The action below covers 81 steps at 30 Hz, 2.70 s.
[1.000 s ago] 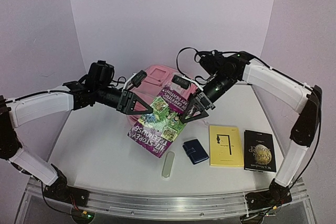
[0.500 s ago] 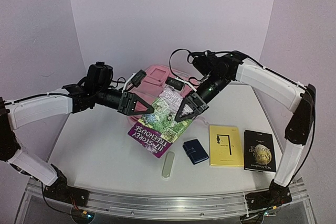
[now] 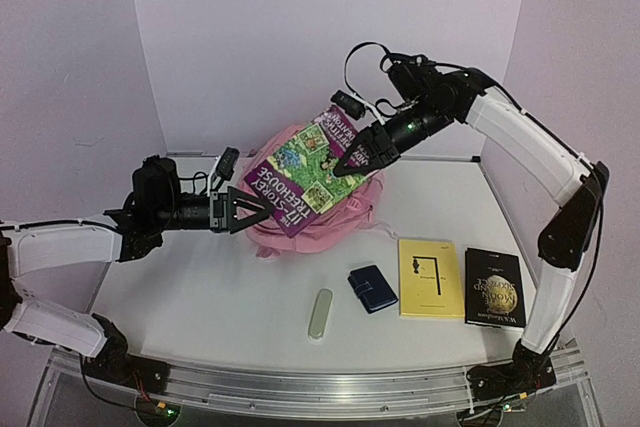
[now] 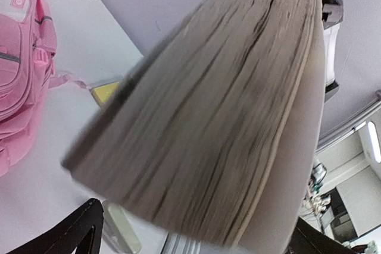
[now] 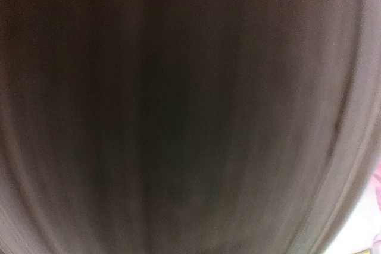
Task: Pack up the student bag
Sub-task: Place the book in the student bag.
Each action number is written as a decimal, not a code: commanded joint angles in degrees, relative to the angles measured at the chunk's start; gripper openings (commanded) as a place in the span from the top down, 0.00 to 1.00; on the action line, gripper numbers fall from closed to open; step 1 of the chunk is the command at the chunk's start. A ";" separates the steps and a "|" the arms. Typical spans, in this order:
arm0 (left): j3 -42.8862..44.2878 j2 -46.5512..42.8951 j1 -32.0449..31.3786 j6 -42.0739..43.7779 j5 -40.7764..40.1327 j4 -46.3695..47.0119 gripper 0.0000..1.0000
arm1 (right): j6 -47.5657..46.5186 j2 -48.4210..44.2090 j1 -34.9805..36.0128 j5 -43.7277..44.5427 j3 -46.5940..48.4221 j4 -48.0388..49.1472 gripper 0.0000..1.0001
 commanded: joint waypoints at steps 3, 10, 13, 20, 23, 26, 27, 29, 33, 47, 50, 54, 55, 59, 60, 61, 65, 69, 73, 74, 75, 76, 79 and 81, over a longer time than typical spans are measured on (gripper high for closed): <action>-5.39 0.68 -0.27 -11.20 -0.50 25.99 0.07 | 10.08 0.80 -0.02 -6.27 1.52 11.76 1.00; -4.82 0.94 -0.67 -12.34 -1.09 30.15 0.14 | 14.58 2.92 0.47 -9.84 1.13 15.26 1.00; -5.30 1.09 -0.72 -13.82 -2.06 33.21 0.27 | 14.96 3.22 1.09 -10.20 0.57 16.06 1.00; -8.67 -0.21 -0.60 -16.73 -10.00 36.83 0.79 | 15.96 4.56 1.28 -10.44 -0.05 16.82 0.99; -9.71 -1.86 -0.53 -17.71 -14.22 35.60 0.99 | 16.11 5.02 1.29 -7.68 -0.52 16.95 0.72; -11.55 -4.77 -0.45 -18.76 -20.14 33.93 1.00 | 14.44 4.94 1.29 1.70 -1.09 16.95 0.32; -11.97 -6.34 -0.43 -18.95 -22.22 32.43 1.00 | 14.01 5.06 1.27 4.63 -1.06 17.06 0.27; -12.85 -10.52 -0.34 -18.94 -28.11 26.97 1.00 | 12.73 5.81 1.28 11.70 0.11 17.08 0.21; -13.33 -19.84 -0.16 -18.78 -41.76 10.07 1.00 | 8.26 8.00 1.80 24.02 2.69 17.02 0.18; -12.46 -38.25 0.02 -22.76 -63.40 -20.00 1.00 | -8.58 26.25 14.30 56.80 15.65 17.45 0.35; -12.50 -40.30 -0.01 -23.11 -64.37 -22.26 1.00 | -9.61 30.74 15.84 59.74 20.00 18.23 0.38; -12.39 -42.30 0.02 -23.84 -65.13 -25.52 1.00 | -10.93 35.13 17.27 61.97 22.78 20.24 0.39; -12.37 -42.65 0.01 -23.86 -65.20 -25.92 1.00 | -11.27 35.91 17.52 62.50 22.91 20.93 0.40; -12.20 -43.42 0.02 -23.60 -65.38 -26.57 1.00 | -12.46 38.64 17.79 64.63 23.80 22.98 0.40; -12.09 -43.44 0.02 -23.55 -65.43 -26.76 1.00 | -12.83 39.22 17.79 65.16 24.06 23.38 0.40; -11.98 -43.44 -0.02 -23.47 -65.38 -26.92 1.00 | -13.31 39.83 17.79 66.06 24.03 23.71 0.40; -11.93 -43.46 -0.01 -23.36 -65.39 -27.06 1.00 | -15.82 41.78 17.79 69.48 23.53 25.41 0.41; -12.05 -43.45 0.01 -23.43 -65.45 -27.25 1.00 | -17.41 42.48 17.81 71.04 22.00 26.41 0.41; -12.20 -43.84 0.01 -23.80 -65.71 -27.92 1.00 | -17.67 41.24 17.79 70.46 18.99 26.44 0.38; -12.30 -43.96 0.00 -23.92 -65.87 -28.07 1.00 | -17.78 40.62 17.79 70.00 17.68 26.44 0.36; -12.39 -44.12 0.01 -24.08 -65.97 -28.16 1.00 | -18.04 40.09 17.79 69.66 16.47 26.38 0.35; -12.55 -44.25 0.01 -24.28 -66.07 -28.20 1.00 | -18.38 39.65 17.79 69.49 15.40 26.34 0.34; -12.94 -44.35 0.01 -24.80 -66.23 -28.29 1.00 | -19.49 39.00 17.79 70.32 13.14 26.37 0.41; -13.14 -44.25 -0.02 -25.06 -66.31 -28.24 1.00 | -19.99 38.74 17.79 71.22 12.56 26.41 0.55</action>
